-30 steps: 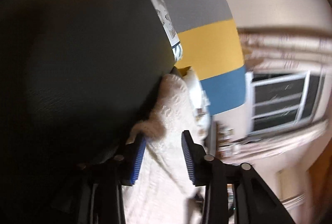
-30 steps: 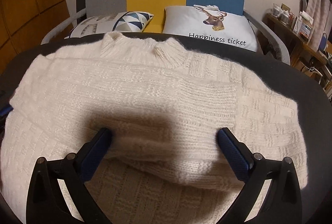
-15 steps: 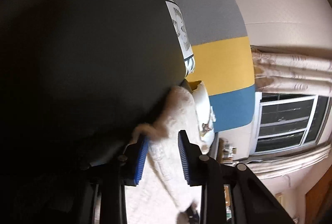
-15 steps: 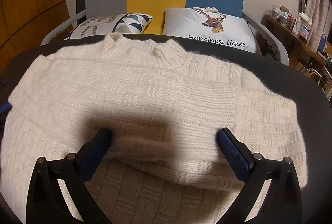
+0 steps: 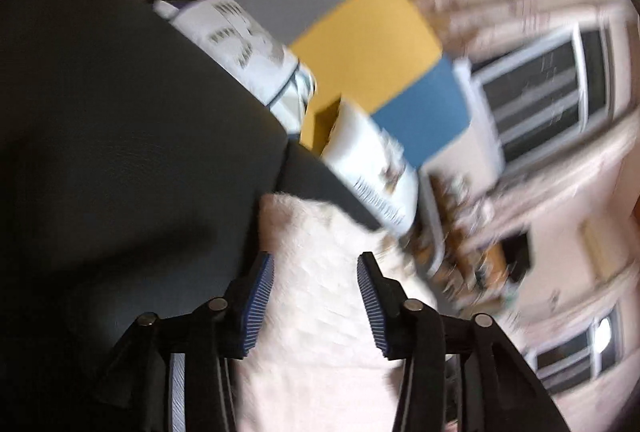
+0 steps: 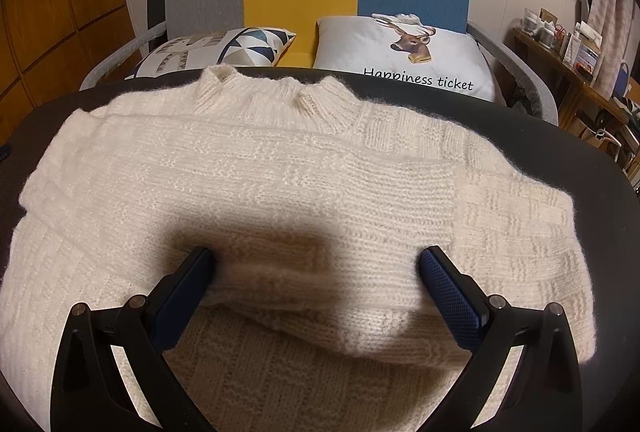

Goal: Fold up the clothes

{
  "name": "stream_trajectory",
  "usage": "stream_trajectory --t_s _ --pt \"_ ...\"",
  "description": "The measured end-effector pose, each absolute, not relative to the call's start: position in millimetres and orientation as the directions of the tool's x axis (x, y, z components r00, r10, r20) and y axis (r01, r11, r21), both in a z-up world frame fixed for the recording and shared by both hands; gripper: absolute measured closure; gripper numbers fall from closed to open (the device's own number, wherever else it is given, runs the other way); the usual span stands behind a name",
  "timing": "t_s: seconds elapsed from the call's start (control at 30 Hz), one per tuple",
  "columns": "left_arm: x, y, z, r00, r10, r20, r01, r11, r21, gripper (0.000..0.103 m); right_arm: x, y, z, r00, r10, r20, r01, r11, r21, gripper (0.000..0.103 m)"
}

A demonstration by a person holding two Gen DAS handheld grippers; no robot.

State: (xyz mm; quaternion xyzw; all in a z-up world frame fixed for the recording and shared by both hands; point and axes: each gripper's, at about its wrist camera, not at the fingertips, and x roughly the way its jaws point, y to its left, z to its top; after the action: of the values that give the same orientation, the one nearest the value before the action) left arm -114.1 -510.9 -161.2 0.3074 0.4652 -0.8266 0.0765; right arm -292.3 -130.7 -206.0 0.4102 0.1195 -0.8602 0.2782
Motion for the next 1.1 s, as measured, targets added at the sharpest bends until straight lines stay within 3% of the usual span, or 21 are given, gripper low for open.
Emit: stream_trajectory --t_s 0.07,0.17,0.37,0.43,0.47,0.5,0.67,0.77,0.8,0.87,0.9,1.03,1.1 --pt "-140 -523 -178 -0.737 0.255 -0.626 0.405 -0.574 -0.712 0.053 -292 -131 -206 -0.509 -0.381 -0.772 0.577 -0.817 0.023 0.0" --pt "-143 -529 -203 -0.667 0.267 -0.696 0.446 -0.606 -0.659 0.052 -291 -132 -205 -0.51 -0.381 -0.771 0.579 -0.815 0.02 0.0" --pt "-155 -538 -212 -0.71 0.366 -0.602 0.364 -0.542 -0.757 0.052 -291 -133 -204 -0.503 -0.381 -0.776 0.584 -0.812 0.02 0.0" --pt "-157 -537 -213 -0.691 0.355 -0.63 0.382 -0.561 -0.735 0.061 -291 -135 -200 -0.509 -0.37 -0.777 0.586 -0.811 0.003 0.0" --pt "-156 -532 -214 -0.674 0.32 -0.665 0.397 -0.603 -0.692 0.071 -288 -138 -194 -0.534 -0.36 -0.765 0.59 -0.807 -0.033 0.0" --pt "-156 -527 -211 -0.672 0.272 -0.689 0.401 -0.648 -0.647 0.088 -286 -141 -191 -0.542 -0.358 -0.76 0.602 -0.797 -0.053 0.0" --pt "-144 -502 -189 -0.697 0.034 -0.716 0.402 -0.809 -0.428 0.103 -284 -155 -197 -0.538 -0.337 -0.773 0.644 -0.755 -0.119 0.0" --pt "-141 -492 -189 -0.667 -0.098 -0.738 0.43 -0.86 -0.274 0.103 -295 -145 -205 -0.485 -0.374 -0.79 0.624 -0.782 -0.012 0.0" --pt "-138 -499 -194 -0.679 -0.054 -0.732 0.435 -0.832 -0.343 0.103 -296 -143 -207 -0.481 -0.386 -0.787 0.626 -0.78 0.0 0.0" --pt "-130 -514 -203 -0.705 0.031 -0.709 0.442 -0.762 -0.473 0.095 -294 -144 -207 -0.48 -0.385 -0.788 0.629 -0.777 -0.004 0.0" --pt "-126 -521 -207 -0.718 0.072 -0.692 0.443 -0.72 -0.534 0.079 -294 -144 -207 -0.481 -0.385 -0.787 0.629 -0.777 -0.004 0.0" --pt "-128 -547 -216 -0.771 0.242 -0.589 0.383 -0.562 -0.733 0.053 -294 -144 -200 -0.468 -0.382 -0.797 0.637 -0.771 -0.005 0.0" --pt "-136 -555 -218 -0.765 0.284 -0.578 0.366 -0.546 -0.754 0.05 -292 -145 -192 -0.461 -0.401 -0.792 0.654 -0.756 0.002 0.0"
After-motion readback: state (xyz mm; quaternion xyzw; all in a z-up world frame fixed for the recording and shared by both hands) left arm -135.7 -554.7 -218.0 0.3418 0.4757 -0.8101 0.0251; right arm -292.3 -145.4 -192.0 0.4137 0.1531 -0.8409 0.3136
